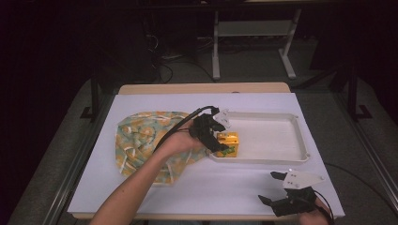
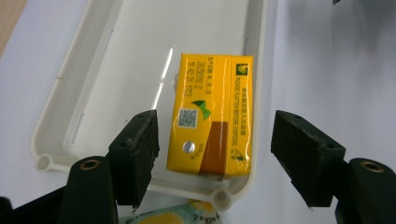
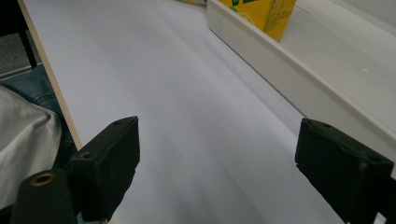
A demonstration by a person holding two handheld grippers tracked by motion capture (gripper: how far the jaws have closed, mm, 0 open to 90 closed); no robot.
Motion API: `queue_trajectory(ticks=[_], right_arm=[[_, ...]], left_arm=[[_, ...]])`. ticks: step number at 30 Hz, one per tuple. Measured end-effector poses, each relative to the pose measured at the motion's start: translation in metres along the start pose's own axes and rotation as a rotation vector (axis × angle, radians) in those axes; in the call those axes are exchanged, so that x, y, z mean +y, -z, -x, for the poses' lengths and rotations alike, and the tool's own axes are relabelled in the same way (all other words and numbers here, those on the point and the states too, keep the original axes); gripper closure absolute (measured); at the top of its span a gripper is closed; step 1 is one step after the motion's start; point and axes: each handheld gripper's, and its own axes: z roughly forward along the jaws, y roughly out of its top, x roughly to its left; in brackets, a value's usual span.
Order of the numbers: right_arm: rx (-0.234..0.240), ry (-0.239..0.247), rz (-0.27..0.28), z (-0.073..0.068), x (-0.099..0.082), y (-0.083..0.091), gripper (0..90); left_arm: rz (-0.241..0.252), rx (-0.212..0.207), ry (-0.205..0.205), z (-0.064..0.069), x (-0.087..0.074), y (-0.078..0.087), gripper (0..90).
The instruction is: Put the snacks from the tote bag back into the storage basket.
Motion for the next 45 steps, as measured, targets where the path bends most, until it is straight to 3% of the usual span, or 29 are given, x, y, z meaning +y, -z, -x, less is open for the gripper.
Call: queue_trajectory(ticks=[12, 18, 27, 33, 37, 42, 45], right_arm=[[-0.008, -0.009, 0.008, 0.002, 0.000, 0.000, 13.5], [-0.013, -0.015, 0.005, 0.003, -0.001, 0.000, 13.4], [-0.024, -0.019, 0.008, 0.006, -0.001, 0.000, 13.5], [-0.020, -0.029, 0.008, 0.007, -0.001, 0.000, 13.5], [-0.022, -0.030, 0.011, 0.007, -0.002, 0.000, 13.5], [-0.026, -0.030, 0.010, 0.008, -0.002, 0.001, 13.5], [-0.027, -0.029, 0.009, 0.008, -0.002, 0.000, 13.5]], left_arm=[[0.062, 0.008, 0.071, 0.002, -0.024, 0.019, 28.7], [0.096, 0.011, 0.127, 0.005, -0.040, 0.028, 26.3], [0.115, 0.017, 0.176, 0.010, -0.058, 0.032, 25.2], [0.125, 0.025, 0.176, 0.016, -0.067, 0.034, 25.0], [0.118, 0.018, 0.192, 0.017, -0.072, 0.036, 23.9], [0.138, 0.011, 0.234, 0.019, -0.080, 0.038, 22.1], [0.155, 0.017, 0.236, 0.022, -0.084, 0.041, 21.9]])
